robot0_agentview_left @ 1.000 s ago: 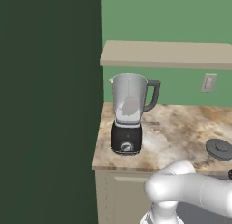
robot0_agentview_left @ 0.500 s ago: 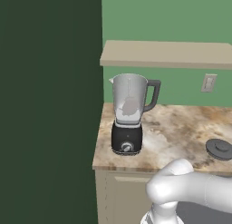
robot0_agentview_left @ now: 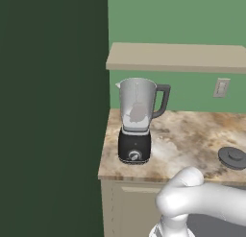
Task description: Grab the onion and lemon from the fridge, place them in the blender, close the lid, and turn on the blender to create a marinade.
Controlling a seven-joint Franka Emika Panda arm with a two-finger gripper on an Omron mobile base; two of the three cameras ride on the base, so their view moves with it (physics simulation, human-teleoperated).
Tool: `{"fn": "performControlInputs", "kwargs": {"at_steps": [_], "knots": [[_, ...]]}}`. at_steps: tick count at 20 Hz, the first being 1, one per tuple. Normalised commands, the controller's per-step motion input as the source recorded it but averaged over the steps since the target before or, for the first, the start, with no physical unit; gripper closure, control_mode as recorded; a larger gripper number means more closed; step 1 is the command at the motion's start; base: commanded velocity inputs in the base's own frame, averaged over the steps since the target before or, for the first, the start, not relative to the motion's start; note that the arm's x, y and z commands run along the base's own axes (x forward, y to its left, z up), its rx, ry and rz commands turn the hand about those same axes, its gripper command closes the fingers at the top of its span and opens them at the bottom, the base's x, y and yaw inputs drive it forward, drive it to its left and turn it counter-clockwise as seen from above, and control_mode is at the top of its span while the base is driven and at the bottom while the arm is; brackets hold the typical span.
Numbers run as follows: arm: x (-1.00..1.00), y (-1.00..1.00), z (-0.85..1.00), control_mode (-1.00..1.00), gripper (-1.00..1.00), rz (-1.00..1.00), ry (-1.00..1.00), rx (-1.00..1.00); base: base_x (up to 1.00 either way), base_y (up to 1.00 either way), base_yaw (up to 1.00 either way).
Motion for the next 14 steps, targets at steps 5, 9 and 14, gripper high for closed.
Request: {"fn": "performControlInputs", "kwargs": {"at_steps": [5,9,14], "knots": [[0.18,0.0,-0.11,-1.0,-1.0,0.0,0.0,0.0,0.0,0.0,0.0],[0.03,-0.04,-0.2,-1.0,-1.0,0.0,0.0,0.0,0.0,0.0,0.0],[0.0,-0.1,-0.24,-1.0,-1.0,0.0,0.0,0.0,0.0,0.0,0.0]]}}
